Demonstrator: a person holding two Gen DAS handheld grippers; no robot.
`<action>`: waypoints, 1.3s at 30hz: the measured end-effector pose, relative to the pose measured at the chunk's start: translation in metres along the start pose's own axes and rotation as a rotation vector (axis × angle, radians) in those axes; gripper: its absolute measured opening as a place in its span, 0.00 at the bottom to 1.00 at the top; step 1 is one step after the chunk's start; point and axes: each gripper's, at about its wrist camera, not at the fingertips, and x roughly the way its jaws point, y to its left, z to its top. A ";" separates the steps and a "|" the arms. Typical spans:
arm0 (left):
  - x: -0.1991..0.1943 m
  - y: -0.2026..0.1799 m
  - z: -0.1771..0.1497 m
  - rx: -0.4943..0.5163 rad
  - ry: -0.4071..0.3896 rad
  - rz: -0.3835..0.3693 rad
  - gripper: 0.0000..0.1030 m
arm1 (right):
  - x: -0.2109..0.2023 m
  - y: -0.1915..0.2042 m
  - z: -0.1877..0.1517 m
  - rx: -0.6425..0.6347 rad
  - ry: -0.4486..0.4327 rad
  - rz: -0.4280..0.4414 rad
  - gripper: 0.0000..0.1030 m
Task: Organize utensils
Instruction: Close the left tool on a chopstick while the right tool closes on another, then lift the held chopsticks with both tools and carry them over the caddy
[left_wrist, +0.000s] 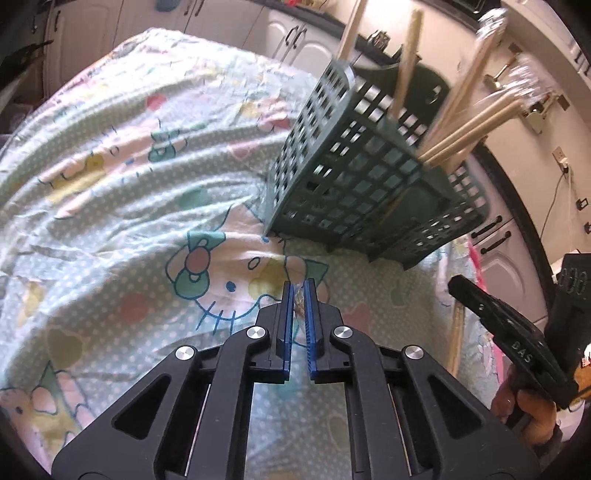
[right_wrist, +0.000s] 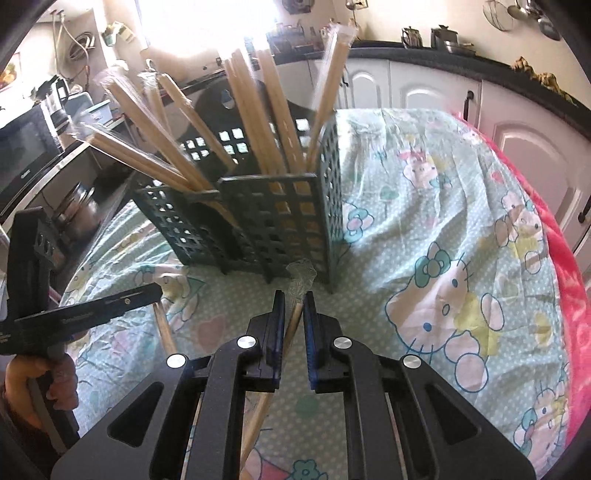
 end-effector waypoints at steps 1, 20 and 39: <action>-0.005 -0.001 0.000 0.005 -0.009 -0.004 0.03 | -0.003 0.002 0.001 -0.005 -0.007 0.003 0.10; -0.081 -0.054 0.005 0.109 -0.176 -0.063 0.02 | -0.066 0.043 0.024 -0.122 -0.154 0.058 0.10; -0.117 -0.101 0.017 0.198 -0.245 -0.143 0.01 | -0.115 0.053 0.038 -0.169 -0.277 0.062 0.10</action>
